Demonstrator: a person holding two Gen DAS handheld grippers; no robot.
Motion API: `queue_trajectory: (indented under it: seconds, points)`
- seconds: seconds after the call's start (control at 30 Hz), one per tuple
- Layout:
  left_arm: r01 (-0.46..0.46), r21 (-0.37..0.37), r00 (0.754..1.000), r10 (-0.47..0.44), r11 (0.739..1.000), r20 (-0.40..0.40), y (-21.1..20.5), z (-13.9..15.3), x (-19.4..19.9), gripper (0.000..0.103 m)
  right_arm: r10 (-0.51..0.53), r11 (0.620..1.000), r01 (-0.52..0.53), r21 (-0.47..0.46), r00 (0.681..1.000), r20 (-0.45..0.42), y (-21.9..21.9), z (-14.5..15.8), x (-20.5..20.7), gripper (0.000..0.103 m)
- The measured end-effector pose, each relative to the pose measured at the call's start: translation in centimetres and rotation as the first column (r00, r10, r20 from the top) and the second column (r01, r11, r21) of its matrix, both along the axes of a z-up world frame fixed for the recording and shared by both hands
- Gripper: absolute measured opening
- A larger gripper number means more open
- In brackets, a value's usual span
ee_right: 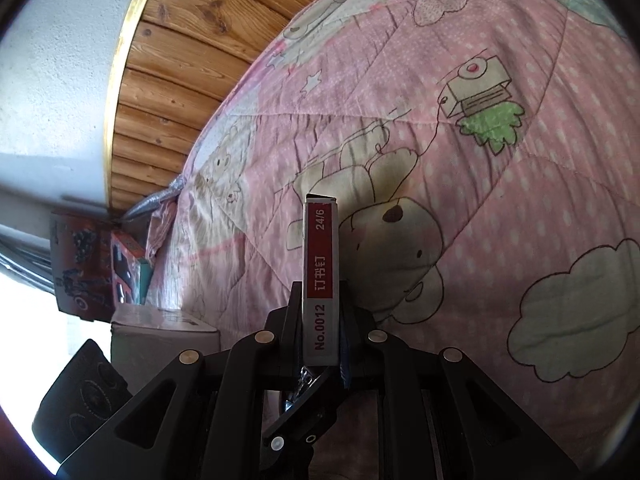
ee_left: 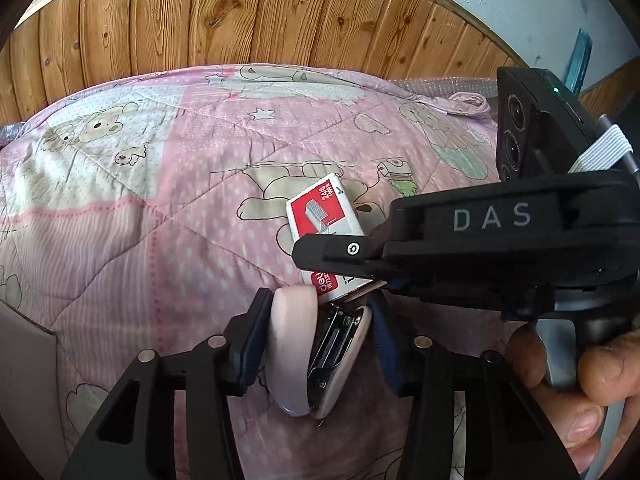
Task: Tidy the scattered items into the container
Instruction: 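Close the left tool on the pink stapler while the right tool holds the staple box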
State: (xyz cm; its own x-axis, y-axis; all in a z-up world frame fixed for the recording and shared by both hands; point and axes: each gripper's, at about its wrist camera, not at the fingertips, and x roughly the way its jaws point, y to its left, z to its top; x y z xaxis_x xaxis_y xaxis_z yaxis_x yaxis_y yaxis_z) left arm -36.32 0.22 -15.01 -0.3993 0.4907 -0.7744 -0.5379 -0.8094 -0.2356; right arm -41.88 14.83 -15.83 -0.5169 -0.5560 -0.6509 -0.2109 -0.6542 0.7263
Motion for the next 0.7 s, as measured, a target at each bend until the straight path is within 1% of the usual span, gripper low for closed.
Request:
queue_trajectory:
  seconds: [0.1, 0.2, 0.27, 0.3, 0.33, 0.37, 0.4, 0.43, 0.47, 0.5, 0.53, 0.57, 0.63, 0.67, 0.7]
  points:
    - [-0.012, 0.009, 1.000, 0.012, 1.000, 0.007, -0.7, 0.1, 0.3, 0.047, -0.017, 1.000, 0.017, -0.005, 1.000, -0.013, 0.9, 0.6, -0.1, 0.015]
    - [-0.038, 0.014, 0.999, 0.038, 0.999, 0.007, -1.6, 0.3, 0.7, 0.046, -0.009, 1.000, 0.009, -0.006, 1.000, -0.015, 0.8, 0.7, 0.0, 0.015]
    - [-0.068, -0.051, 0.996, 0.066, 0.996, -0.055, -1.7, 0.9, 1.3, 0.046, -0.005, 1.000, 0.005, -0.009, 1.000, -0.013, 0.6, 0.6, 0.1, 0.015]
    - [-0.079, -0.085, 0.992, 0.070, 0.993, -0.104, -1.6, 1.4, 1.8, 0.046, -0.004, 1.000, 0.004, -0.011, 1.000, -0.013, 0.4, 0.6, 0.2, 0.015]
    - [-0.111, -0.155, 0.978, 0.080, 0.982, -0.192, -1.4, 1.9, 2.6, 0.046, -0.002, 1.000, 0.002, -0.012, 1.000, -0.013, 0.3, 0.5, 0.3, 0.015]
    - [-0.144, -0.263, 0.951, 0.060, 0.954, -0.303, -0.6, 2.3, 3.7, 0.046, -0.001, 1.000, 0.001, -0.009, 1.000, -0.016, 0.2, 0.5, 0.4, 0.015]
    - [-0.161, -0.376, 0.913, -0.007, 0.913, -0.408, 0.5, 2.2, 5.1, 0.047, 0.000, 1.000, 0.000, -0.004, 1.000, -0.018, 0.2, 0.5, 0.6, 0.014]
    - [-0.176, -0.481, 0.874, -0.088, 0.859, -0.477, 1.8, 1.7, 6.4, 0.048, 0.000, 1.000, 0.000, -0.003, 1.000, -0.020, 0.2, 0.5, 0.7, 0.014]
    - [-0.153, -0.554, 0.865, -0.160, 0.818, -0.476, 2.8, 0.8, 7.5, 0.048, -0.002, 1.000, 0.002, -0.004, 1.000, -0.021, 0.2, 0.5, 0.8, 0.014]
    - [-0.110, -0.586, 0.866, -0.213, 0.803, -0.453, 3.4, 0.0, 8.5, 0.050, -0.002, 1.000, 0.002, 0.000, 1.000, -0.021, 0.3, 0.4, 1.0, 0.014]
    - [-0.084, -0.604, 0.864, -0.244, 0.793, -0.441, 3.6, -0.7, 9.4, 0.055, -0.002, 1.000, 0.003, 0.007, 1.000, -0.021, 0.4, 0.4, 1.2, 0.014]
    - [-0.074, -0.600, 0.865, -0.247, 0.797, -0.436, 3.5, -1.0, 10.1, 0.056, -0.001, 1.000, 0.002, 0.007, 1.000, -0.020, 0.6, 0.4, 1.3, 0.014]
    - [-0.080, -0.560, 0.870, -0.216, 0.825, -0.442, 2.8, -0.5, 11.0, 0.063, 0.007, 1.000, -0.007, -0.002, 1.000, -0.019, 1.0, 0.4, 1.6, 0.014]
    - [-0.087, -0.530, 0.872, -0.193, 0.843, -0.450, 2.3, 0.2, 11.3, 0.067, 0.011, 1.000, -0.011, 0.002, 1.000, -0.022, 1.2, 0.6, 1.6, 0.014]
    - [-0.078, -0.478, 0.882, -0.164, 0.875, -0.443, 1.6, 1.0, 11.4, 0.075, 0.013, 1.000, -0.013, 0.004, 1.000, -0.027, 1.4, 0.7, 1.7, 0.014]
